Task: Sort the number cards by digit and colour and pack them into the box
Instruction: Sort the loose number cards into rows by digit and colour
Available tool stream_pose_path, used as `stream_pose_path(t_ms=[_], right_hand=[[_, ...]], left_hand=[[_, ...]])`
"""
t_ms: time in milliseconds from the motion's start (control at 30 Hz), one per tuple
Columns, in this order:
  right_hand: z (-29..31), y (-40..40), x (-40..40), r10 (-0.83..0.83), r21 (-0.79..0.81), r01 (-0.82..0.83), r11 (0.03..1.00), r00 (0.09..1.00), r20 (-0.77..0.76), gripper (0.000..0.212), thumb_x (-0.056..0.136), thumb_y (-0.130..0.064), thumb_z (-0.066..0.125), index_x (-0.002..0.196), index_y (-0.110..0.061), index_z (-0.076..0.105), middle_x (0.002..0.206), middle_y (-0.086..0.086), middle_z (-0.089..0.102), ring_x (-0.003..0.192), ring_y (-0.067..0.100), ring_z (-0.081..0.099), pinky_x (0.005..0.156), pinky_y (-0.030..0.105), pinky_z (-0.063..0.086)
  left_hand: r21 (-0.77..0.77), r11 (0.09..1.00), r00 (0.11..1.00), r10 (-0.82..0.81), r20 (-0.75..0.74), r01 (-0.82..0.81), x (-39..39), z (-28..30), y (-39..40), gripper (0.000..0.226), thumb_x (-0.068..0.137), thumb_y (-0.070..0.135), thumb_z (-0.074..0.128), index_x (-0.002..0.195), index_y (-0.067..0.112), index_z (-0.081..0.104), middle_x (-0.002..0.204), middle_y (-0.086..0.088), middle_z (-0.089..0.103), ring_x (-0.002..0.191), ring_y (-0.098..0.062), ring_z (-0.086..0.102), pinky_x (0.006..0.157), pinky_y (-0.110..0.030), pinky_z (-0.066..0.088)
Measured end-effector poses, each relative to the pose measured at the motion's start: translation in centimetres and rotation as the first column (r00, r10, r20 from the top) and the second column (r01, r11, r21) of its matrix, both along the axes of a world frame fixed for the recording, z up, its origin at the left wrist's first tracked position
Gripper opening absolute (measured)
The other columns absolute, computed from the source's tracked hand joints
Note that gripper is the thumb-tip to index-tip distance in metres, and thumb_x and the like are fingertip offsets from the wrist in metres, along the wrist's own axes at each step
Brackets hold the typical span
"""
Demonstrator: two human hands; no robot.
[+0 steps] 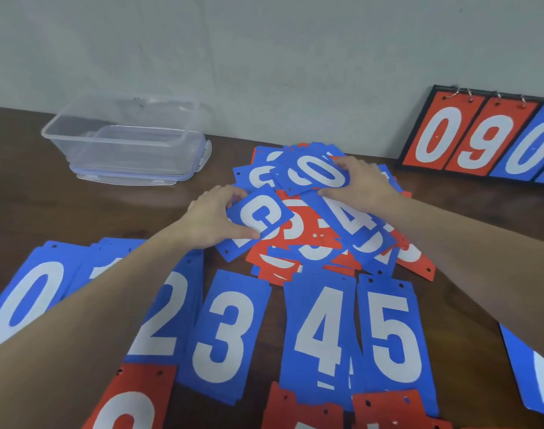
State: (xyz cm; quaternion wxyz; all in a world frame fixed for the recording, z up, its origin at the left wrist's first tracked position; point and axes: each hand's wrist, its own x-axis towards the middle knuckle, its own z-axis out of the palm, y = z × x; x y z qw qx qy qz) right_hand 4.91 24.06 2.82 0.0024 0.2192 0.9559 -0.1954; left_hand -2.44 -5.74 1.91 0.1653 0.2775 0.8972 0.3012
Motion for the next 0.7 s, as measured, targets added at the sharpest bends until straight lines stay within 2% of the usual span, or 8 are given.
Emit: stream_pose_path(t_ms=[100, 233, 367, 433, 467, 533, 633, 700], right_hand=[[1.1, 0.3, -0.6, 0.005, 0.009, -0.005, 1.0, 0.999, 0.048, 0.097, 0.072, -0.062, 0.081, 0.151, -0.028, 0.035, 0.147, 0.004, 0.047, 0.137, 0.031, 0.038, 0.112, 0.05, 0.037], [2.3, -0.2, -0.6, -0.03, -0.006, 0.03, 1.0, 0.996, 0.083, 0.102, 0.07, -0.048, 0.088, 0.152, -0.02, 0.034, 0.149, 0.009, 0.038, 0.137, 0.03, 0.04, 0.11, 0.046, 0.041], [2.7, -0.6, 0.5, -0.071, -0.115, 0.082, 0.99, 0.993, 0.096, 0.091, 0.075, -0.039, 0.088, 0.145, -0.017, 0.035, 0.141, 0.006, 0.045, 0.117, 0.026, 0.054, 0.085, 0.034, 0.049], [2.7, -0.8, 1.5, -0.1, -0.214, 0.108, 0.971, 0.994, 0.048, 0.088, 0.079, -0.032, 0.086, 0.144, -0.019, 0.029, 0.128, 0.005, 0.051, 0.099, 0.022, 0.058, 0.069, 0.029, 0.049], [2.7, -0.9, 2.1, -0.111, -0.26, 0.112, 0.959, 0.994, 0.018, 0.088, 0.081, -0.028, 0.084, 0.146, -0.02, 0.025, 0.126, 0.005, 0.053, 0.096, 0.021, 0.058, 0.067, 0.029, 0.05], [2.6, -1.2, 3.1, -0.109, -0.299, 0.097, 0.949, 0.994, -0.025, 0.084, 0.086, -0.023, 0.079, 0.15, -0.019, 0.025, 0.132, 0.005, 0.055, 0.1, 0.021, 0.059, 0.074, 0.031, 0.049], [2.7, -1.6, 5.0, -0.101, -0.3, 0.084, 0.95, 0.994, -0.042, 0.067, 0.091, -0.028, 0.074, 0.148, -0.017, 0.041, 0.14, 0.002, 0.056, 0.116, 0.023, 0.06, 0.079, 0.028, 0.047], [3.0, -1.7, 6.2, -0.174, -0.45, 0.119, 0.885, 0.981, -0.083, 0.05, 0.091, -0.029, 0.075, 0.136, -0.019, 0.054, 0.129, 0.0, 0.065, 0.103, 0.019, 0.068, 0.071, 0.026, 0.053]], left_hand=[[0.088, 0.996, 0.998, 0.015, 0.064, -0.02, 0.0, -0.3, -0.4, 0.064, 0.071, 0.037, 0.09, 0.121, 0.035, 0.051, 0.108, 0.021, 0.05, 0.102, -0.005, 0.054, 0.101, -0.038, 0.048], [0.187, 0.982, 0.987, 0.008, 0.158, -0.038, 0.1, -0.2, -0.8, 0.057, 0.078, 0.027, 0.086, 0.126, 0.033, 0.055, 0.116, 0.02, 0.059, 0.104, -0.002, 0.06, 0.077, -0.016, 0.054], [0.234, 0.971, 0.979, -0.007, 0.205, -0.043, 0.1, 0.1, -0.7, 0.052, 0.084, 0.018, 0.081, 0.127, 0.03, 0.055, 0.113, 0.021, 0.061, 0.094, 0.011, 0.06, 0.066, -0.007, 0.05], [0.235, 0.971, 0.979, -0.012, 0.204, -0.037, 0.3, 0.2, -0.7, 0.049, 0.086, 0.016, 0.079, 0.126, 0.03, 0.055, 0.112, 0.021, 0.061, 0.09, 0.014, 0.06, 0.065, -0.006, 0.049], [0.239, 0.97, 0.979, -0.013, 0.201, -0.036, 0.3, 0.2, -0.7, 0.047, 0.087, 0.014, 0.078, 0.126, 0.03, 0.056, 0.112, 0.02, 0.062, 0.088, 0.014, 0.06, 0.066, -0.006, 0.049], [0.258, 0.965, 0.974, -0.017, 0.225, -0.043, 0.2, 0.5, -0.8, 0.042, 0.089, 0.01, 0.075, 0.122, 0.03, 0.057, 0.109, 0.013, 0.066, 0.085, 0.013, 0.064, 0.066, -0.009, 0.052], [0.259, 0.963, 0.955, 0.0, 0.297, -0.08, 0.1, 1.4, -1.0, 0.04, 0.089, 0.01, 0.074, 0.121, 0.031, 0.06, 0.111, 0.004, 0.071, 0.086, 0.003, 0.07, 0.069, -0.018, 0.058], [0.287, 0.95, 0.956, 0.038, 0.291, -0.125, 0.4, 2.2, -0.9, 0.04, 0.087, 0.013, 0.077, 0.118, 0.034, 0.063, 0.114, 0.008, 0.069, 0.085, 0.009, 0.069, 0.071, -0.017, 0.058]])
